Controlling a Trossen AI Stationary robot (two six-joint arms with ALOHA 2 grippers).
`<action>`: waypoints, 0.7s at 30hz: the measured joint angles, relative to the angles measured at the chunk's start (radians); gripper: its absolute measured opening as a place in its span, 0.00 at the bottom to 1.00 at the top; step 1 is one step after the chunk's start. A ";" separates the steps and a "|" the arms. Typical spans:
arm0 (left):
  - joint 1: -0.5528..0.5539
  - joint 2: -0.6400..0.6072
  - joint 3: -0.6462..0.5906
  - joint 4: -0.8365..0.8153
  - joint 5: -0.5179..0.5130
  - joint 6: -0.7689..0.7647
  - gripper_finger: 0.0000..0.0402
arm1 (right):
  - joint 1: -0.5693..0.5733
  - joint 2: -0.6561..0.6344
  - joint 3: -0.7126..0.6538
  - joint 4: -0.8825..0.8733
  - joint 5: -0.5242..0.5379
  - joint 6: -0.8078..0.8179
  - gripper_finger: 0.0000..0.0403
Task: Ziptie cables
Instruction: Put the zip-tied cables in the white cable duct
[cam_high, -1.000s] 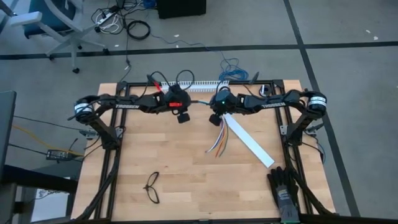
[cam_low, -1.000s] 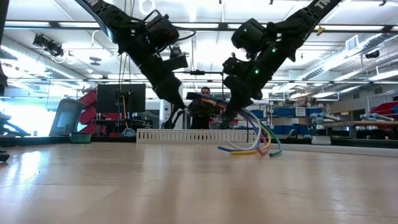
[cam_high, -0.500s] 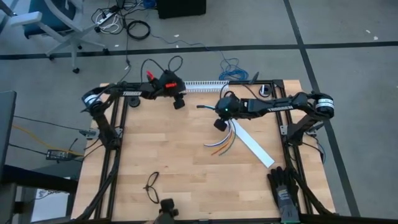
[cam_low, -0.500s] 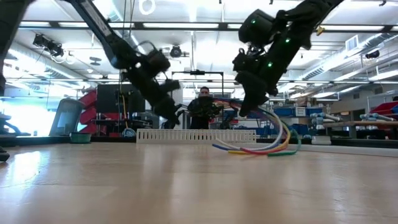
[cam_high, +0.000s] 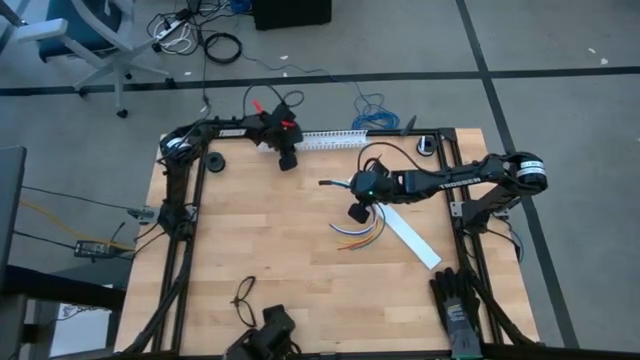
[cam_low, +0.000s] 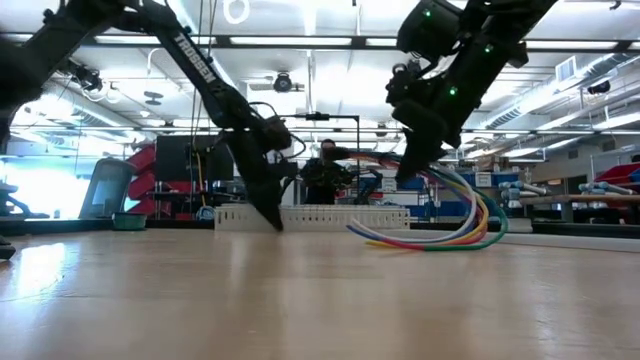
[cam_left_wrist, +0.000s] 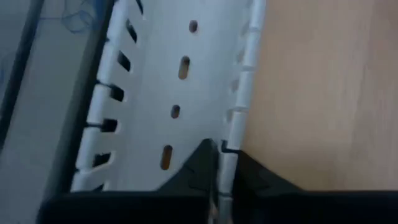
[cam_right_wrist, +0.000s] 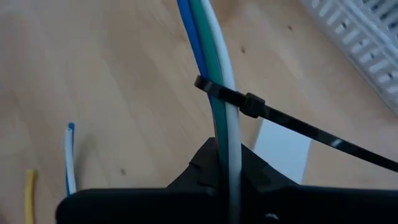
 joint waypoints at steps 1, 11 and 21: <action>-0.003 0.001 0.008 -0.034 0.009 -0.003 0.04 | 0.001 0.000 0.000 -0.017 0.009 0.004 0.02; -0.184 -0.081 -0.007 -0.333 -0.048 -0.301 0.01 | 0.007 -0.049 -0.002 -0.156 0.083 0.056 0.02; -0.455 -0.236 -0.190 -0.296 -0.130 -0.477 0.00 | 0.012 -0.181 -0.076 -0.203 0.089 0.052 0.02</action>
